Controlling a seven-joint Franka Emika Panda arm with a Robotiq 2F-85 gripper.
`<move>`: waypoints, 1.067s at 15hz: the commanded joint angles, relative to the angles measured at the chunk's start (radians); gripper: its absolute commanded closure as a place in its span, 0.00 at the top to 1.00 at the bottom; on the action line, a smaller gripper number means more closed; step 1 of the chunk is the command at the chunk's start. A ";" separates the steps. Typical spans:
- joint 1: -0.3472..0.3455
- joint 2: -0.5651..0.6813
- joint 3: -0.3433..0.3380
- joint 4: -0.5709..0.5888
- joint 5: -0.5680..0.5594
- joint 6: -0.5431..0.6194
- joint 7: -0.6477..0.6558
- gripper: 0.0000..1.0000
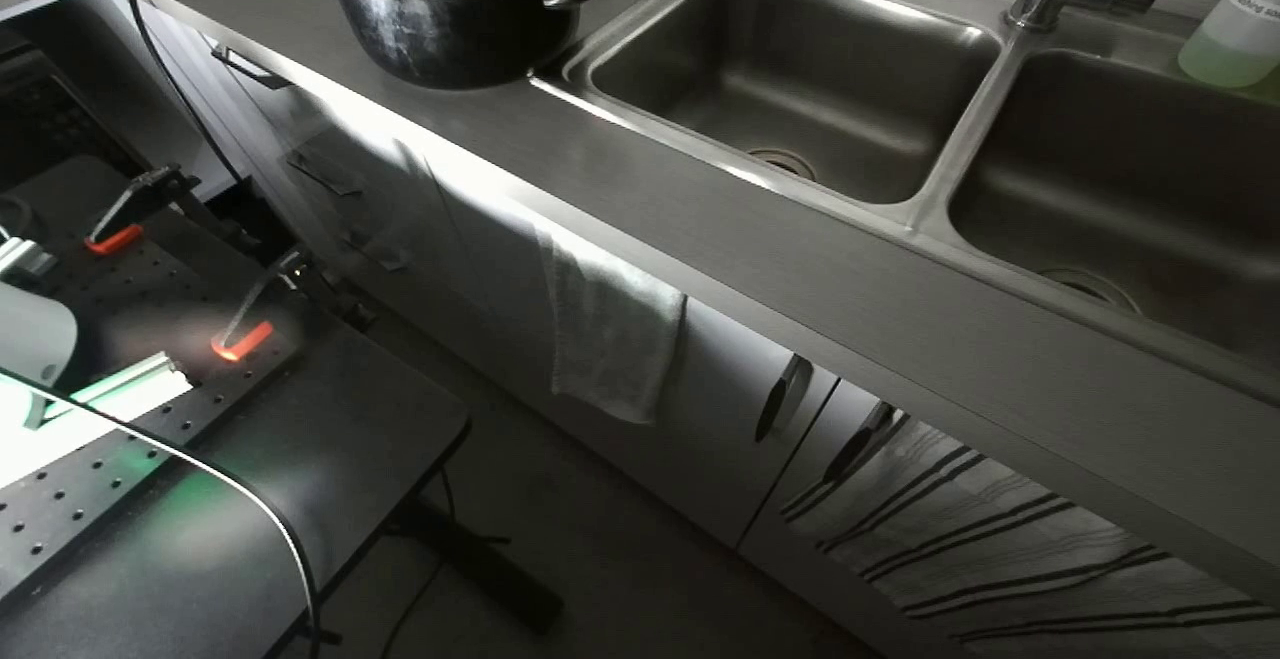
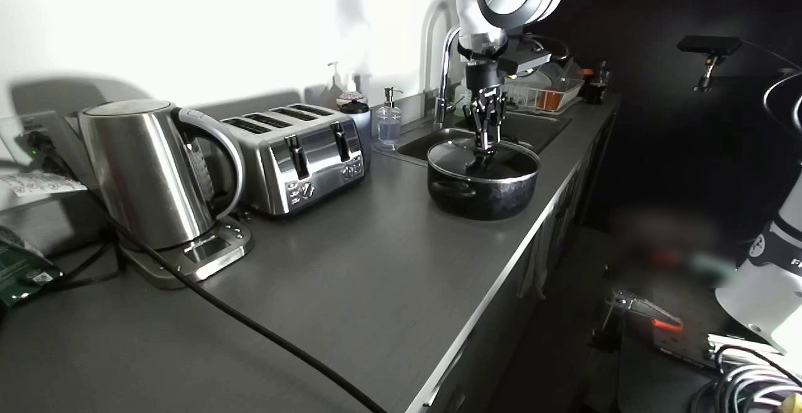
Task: Take the lid off of the pot
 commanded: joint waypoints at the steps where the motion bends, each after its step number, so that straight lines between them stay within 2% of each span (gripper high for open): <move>1: -0.001 0.007 -0.010 0.004 -0.014 0.018 -0.029 0.24; 5: 0.000 -0.020 -0.007 -0.013 -0.007 0.014 -0.048 0.24; 16: 0.012 -0.281 0.010 -0.158 -0.006 -0.010 -0.192 0.24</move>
